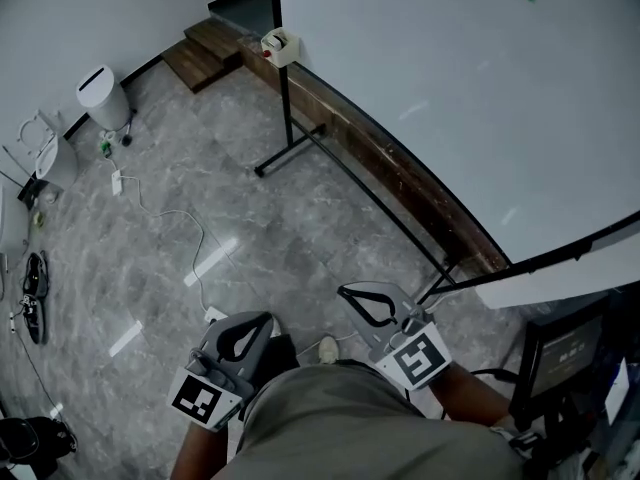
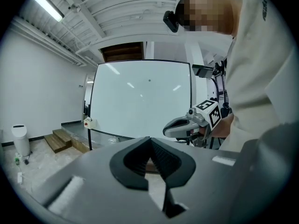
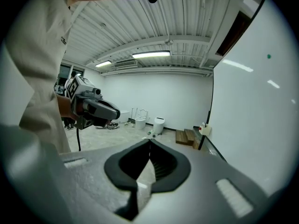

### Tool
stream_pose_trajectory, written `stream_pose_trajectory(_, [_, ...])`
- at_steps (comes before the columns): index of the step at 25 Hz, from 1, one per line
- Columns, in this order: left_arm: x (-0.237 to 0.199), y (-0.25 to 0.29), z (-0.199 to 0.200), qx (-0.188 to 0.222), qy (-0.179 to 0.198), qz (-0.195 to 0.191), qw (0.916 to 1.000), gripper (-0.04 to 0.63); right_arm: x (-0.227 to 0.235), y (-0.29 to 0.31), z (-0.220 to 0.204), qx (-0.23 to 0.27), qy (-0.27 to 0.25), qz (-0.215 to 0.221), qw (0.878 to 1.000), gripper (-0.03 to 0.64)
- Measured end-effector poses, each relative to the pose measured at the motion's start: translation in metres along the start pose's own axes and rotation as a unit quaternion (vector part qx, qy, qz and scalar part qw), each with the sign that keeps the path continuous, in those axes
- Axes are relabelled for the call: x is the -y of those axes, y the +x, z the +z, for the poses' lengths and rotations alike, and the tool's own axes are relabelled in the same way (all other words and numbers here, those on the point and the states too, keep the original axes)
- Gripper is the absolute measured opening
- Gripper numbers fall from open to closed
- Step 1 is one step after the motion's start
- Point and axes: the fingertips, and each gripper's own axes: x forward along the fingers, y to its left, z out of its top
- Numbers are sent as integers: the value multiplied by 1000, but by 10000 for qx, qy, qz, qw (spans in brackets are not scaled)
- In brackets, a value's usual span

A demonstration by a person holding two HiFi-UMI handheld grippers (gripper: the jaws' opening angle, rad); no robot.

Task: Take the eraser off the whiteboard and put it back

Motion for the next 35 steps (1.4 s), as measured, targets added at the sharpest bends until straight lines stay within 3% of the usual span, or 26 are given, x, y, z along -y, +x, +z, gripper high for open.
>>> stream_pose_trajectory(7, [-3, -6, 6, 98, 155, -165, 9997, 5, -4, -6, 7, -31, -42, -202, 9998, 3])
stream_pose_trajectory(13, [-25, -37, -1, 188, 226, -373, 9989, 5, -37, 19, 24, -22, -198, -343, 9992, 3])
stream_pose_trajectory(20, [-45, -42, 13, 91, 266, -553, 9981, 5, -37, 37, 48, -4, -121, -402, 9991, 3])
stream_pose_trajectory(35, [-40, -31, 9, 18, 208, -784, 9967, 5, -30, 35, 44, -129, -124, -482, 9987, 3])
